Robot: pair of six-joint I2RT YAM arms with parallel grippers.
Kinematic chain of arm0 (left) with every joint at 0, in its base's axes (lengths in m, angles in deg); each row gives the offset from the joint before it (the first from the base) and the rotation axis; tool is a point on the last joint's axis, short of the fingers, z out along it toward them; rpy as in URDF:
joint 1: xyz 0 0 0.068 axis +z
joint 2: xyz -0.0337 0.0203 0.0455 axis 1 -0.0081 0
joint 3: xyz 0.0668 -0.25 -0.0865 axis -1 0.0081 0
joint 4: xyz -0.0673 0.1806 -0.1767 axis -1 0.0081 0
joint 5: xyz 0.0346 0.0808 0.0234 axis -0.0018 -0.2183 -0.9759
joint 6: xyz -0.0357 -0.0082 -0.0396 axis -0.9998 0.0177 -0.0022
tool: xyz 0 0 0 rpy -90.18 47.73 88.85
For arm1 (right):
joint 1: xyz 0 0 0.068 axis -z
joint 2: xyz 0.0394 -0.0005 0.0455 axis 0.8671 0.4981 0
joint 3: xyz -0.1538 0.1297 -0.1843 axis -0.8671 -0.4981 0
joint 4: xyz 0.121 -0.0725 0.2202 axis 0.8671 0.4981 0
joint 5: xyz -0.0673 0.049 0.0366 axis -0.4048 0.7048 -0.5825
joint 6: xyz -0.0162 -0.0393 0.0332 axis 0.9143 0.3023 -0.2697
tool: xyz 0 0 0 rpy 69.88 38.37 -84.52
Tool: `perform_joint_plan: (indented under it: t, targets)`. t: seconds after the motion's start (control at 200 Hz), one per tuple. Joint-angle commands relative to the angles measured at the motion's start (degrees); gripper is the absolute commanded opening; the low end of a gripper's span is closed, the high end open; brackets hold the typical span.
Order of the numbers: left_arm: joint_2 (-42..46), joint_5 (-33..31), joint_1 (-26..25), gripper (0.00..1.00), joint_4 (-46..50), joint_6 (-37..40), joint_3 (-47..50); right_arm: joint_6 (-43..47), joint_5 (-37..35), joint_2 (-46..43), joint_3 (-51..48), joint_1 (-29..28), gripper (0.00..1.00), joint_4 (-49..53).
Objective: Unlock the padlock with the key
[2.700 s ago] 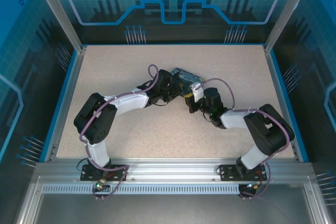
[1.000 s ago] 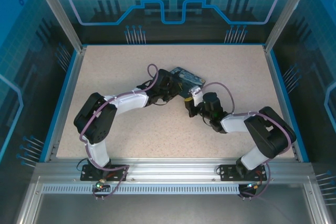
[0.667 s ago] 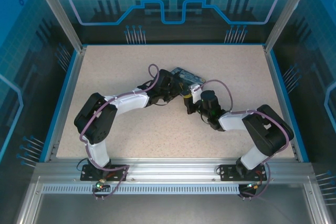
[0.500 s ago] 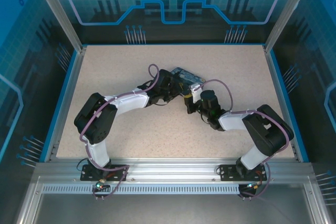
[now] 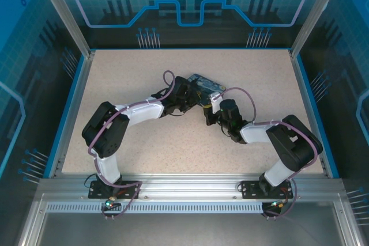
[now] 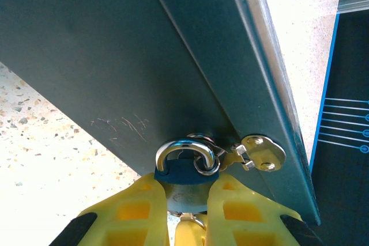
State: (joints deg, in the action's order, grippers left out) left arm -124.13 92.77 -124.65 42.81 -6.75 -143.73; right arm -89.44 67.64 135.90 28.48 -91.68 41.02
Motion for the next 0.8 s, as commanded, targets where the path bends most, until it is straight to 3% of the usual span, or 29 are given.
perform_joint_plan:
  t: [0.0,0.795]
  targets:
    - [-0.50,0.11,-0.33,0.14,-1.85,-0.49,-2.11,-0.96,0.47,-0.22,0.85,0.09,0.00,-1.63]
    - [-0.46,0.62,-0.66,0.14,-3.05,-2.11,-1.73,-3.39,3.78,1.51,1.97,0.89,0.00,-5.16]
